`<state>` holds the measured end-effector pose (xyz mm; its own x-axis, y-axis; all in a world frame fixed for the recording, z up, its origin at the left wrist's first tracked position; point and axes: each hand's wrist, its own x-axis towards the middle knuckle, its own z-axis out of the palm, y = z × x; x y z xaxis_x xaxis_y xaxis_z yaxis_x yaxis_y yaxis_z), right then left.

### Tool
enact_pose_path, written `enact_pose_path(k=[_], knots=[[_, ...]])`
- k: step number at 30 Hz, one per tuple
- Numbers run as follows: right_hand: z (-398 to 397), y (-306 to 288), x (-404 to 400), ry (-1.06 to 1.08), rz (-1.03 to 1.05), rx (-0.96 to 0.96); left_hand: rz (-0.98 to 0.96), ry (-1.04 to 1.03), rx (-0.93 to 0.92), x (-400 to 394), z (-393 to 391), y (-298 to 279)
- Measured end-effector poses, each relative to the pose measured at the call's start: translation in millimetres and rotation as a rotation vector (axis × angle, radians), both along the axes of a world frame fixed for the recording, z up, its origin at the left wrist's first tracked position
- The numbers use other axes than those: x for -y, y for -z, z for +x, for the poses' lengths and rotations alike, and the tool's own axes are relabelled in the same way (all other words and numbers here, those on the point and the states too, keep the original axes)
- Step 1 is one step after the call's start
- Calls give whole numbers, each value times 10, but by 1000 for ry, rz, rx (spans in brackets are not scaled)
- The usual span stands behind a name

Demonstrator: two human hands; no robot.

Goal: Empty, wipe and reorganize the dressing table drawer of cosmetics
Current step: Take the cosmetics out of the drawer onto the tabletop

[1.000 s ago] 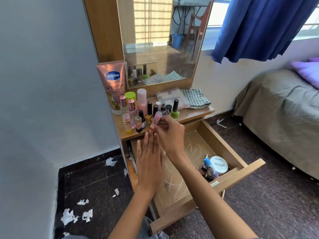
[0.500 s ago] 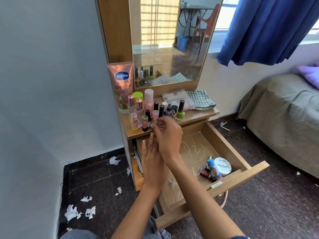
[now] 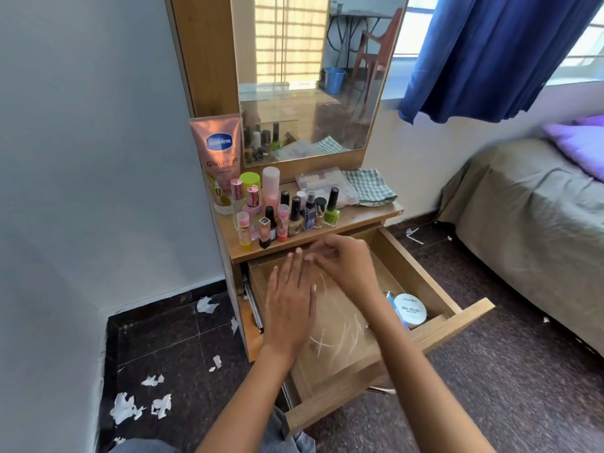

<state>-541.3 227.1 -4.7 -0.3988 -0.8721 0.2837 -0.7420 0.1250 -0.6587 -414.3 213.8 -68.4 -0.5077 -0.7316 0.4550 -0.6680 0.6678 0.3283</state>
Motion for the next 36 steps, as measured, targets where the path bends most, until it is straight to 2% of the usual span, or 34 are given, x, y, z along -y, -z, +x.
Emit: enact_pose_path(k=[4,8,14,18,21,23,26,34,36], knots=[[-533,-32,-461,-5,459,-246,-56,170,40,-9,-33,-20],[-697,86,-762,1,700,-366,-98,211,65,-3,-29,-19],[-599,308,-730,-127,824,-571,-77,205,68,-8,-31,-13],[-480,316,-638,-159,868,-626,-56,193,51,-3,-35,-28],[-407,297,-609,-159,831,-656,-56,178,43,0,-34,-38],[-397,276,-604,-138,740,-603,-63,158,55,5,-37,-31],[-447,185,-607,-63,568,-295,-49,91,66,20,-48,-12],[-373,-17,-442,71,-147,1315,-42,-1,112,11,-42,-13],[-292,-16,-329,29,-262,1579,-41,-4,119,16,-46,-4]])
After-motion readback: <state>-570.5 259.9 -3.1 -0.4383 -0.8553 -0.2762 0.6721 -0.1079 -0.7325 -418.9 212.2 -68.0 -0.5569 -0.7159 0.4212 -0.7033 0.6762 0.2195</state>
